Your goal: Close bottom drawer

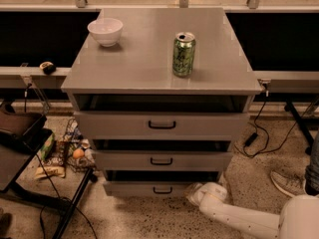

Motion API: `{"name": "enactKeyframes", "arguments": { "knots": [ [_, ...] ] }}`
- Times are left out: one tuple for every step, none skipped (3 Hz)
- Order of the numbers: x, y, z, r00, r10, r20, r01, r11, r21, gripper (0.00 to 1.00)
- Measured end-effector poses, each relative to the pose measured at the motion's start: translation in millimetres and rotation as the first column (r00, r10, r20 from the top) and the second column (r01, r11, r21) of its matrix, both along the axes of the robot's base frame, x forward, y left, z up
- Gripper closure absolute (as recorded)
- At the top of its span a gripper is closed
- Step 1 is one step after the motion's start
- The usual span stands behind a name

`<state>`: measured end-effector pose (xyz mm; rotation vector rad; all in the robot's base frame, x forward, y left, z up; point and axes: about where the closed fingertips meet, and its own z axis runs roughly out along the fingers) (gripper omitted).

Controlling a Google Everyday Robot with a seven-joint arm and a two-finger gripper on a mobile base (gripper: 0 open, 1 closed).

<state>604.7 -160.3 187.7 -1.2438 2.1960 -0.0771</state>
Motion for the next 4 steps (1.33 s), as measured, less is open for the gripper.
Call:
{"name": "enactKeyframes", "arguments": {
  "knots": [
    [2.3,-1.0,0.3,1.0,-0.003,0.002,0.003,1.0,-0.001,0.81],
    [2.3,-1.0,0.3,1.0,-0.003,0.002,0.003,1.0,-0.001,0.5],
    [2.3,-0.9,0.3,1.0,-0.003,0.002,0.003,1.0,-0.001,0.27],
    [2.3,-0.9,0.3,1.0,-0.003,0.002,0.003,1.0,-0.001,0.04]
  ]
}}
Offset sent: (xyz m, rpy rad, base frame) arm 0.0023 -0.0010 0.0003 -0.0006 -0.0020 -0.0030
